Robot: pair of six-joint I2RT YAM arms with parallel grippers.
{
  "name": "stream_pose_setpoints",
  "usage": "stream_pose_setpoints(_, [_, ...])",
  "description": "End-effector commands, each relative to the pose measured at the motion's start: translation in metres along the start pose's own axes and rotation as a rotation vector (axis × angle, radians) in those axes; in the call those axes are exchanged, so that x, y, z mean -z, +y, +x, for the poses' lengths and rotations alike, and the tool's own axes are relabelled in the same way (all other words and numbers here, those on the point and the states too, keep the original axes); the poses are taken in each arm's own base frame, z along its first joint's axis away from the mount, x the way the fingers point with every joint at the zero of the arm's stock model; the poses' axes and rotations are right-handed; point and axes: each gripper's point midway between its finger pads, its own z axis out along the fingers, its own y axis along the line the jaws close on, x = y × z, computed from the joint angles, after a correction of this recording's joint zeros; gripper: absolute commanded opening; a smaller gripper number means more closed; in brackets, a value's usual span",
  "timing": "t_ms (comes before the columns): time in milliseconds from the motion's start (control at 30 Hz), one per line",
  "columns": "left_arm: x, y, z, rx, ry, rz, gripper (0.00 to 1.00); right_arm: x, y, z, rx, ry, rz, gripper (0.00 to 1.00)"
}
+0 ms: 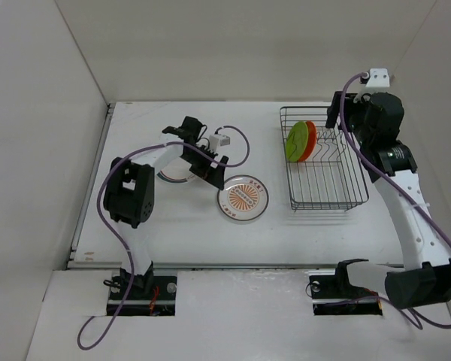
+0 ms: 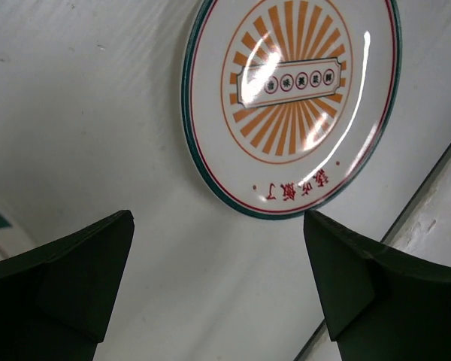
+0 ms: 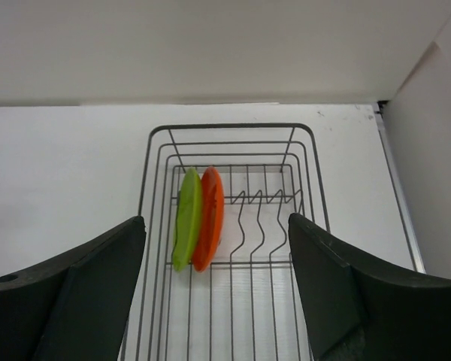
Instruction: Load the plates into the dish rack
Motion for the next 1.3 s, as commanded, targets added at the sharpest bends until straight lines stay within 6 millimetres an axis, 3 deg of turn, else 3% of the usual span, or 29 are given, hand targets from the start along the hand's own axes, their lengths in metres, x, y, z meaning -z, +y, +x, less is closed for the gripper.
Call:
stream_pose_setpoints(0, [-0.015,-0.005,-0.012,-0.017,-0.012,0.093,0.94,0.017,0.024,-0.029,0.001,-0.111,-0.129,0.81])
stream_pose_setpoints(167, [-0.035,-0.004,-0.019,-0.017,0.001,0.141,0.89,0.019,0.019,-0.025,0.000,-0.099,-0.118,0.81])
stream_pose_setpoints(333, [-0.045,-0.003,-0.020,-0.006,0.004,0.145,0.74,0.016,0.017,-0.015,0.001,-0.078,-0.117,0.81])
stream_pose_setpoints(367, [-0.050,-0.004,-0.018,-0.006,0.017,0.151,0.66,0.015,0.017,-0.011,0.002,-0.069,-0.117,0.81])
stream_pose_setpoints(467, [-0.061,-0.005,-0.011,0.006,0.043,0.173,0.55,0.010,0.019,-0.007,0.003,-0.066,-0.126,0.81])
stream_pose_setpoints(500, [-0.063,-0.006,-0.009,0.012,0.047,0.184,0.43,0.010,0.021,-0.007,0.003,-0.065,-0.136,0.81])
stream_pose_setpoints(567, [-0.073,-0.006,0.004,0.051,0.083,0.217,0.41,0.009,0.023,-0.004,-0.007,-0.062,-0.147,0.81])
stream_pose_setpoints(667, [-0.084,0.000,0.014,0.071,0.115,0.227,0.27,0.005,0.026,0.001,-0.026,-0.052,-0.171,0.81])
stream_pose_setpoints(800, [-0.087,0.005,0.018,0.074,0.130,0.206,0.01,0.002,0.031,0.002,-0.034,-0.050,-0.194,0.81])
stream_pose_setpoints(967, [-0.085,0.005,0.010,0.071,0.117,0.201,0.00,-0.004,0.038,0.011,-0.033,-0.026,-0.228,0.81])
stream_pose_setpoints(1100, [-0.057,-0.002,-0.014,0.038,0.061,0.182,0.00,-0.003,0.056,0.014,-0.040,-0.024,-0.331,0.81])
stream_pose_setpoints(1167, [-0.028,-0.011,-0.034,-0.001,-0.002,0.161,0.00,0.001,0.069,0.013,-0.010,-0.042,-0.420,0.81])
stream_pose_setpoints(1233, [-0.002,-0.017,-0.052,-0.035,-0.067,0.127,0.00,0.013,0.100,0.016,0.046,-0.053,-0.627,0.84])
stream_pose_setpoints(1267, [0.025,-0.027,-0.064,-0.059,-0.128,0.104,0.00,0.015,0.109,0.022,0.061,-0.041,-0.692,0.84])
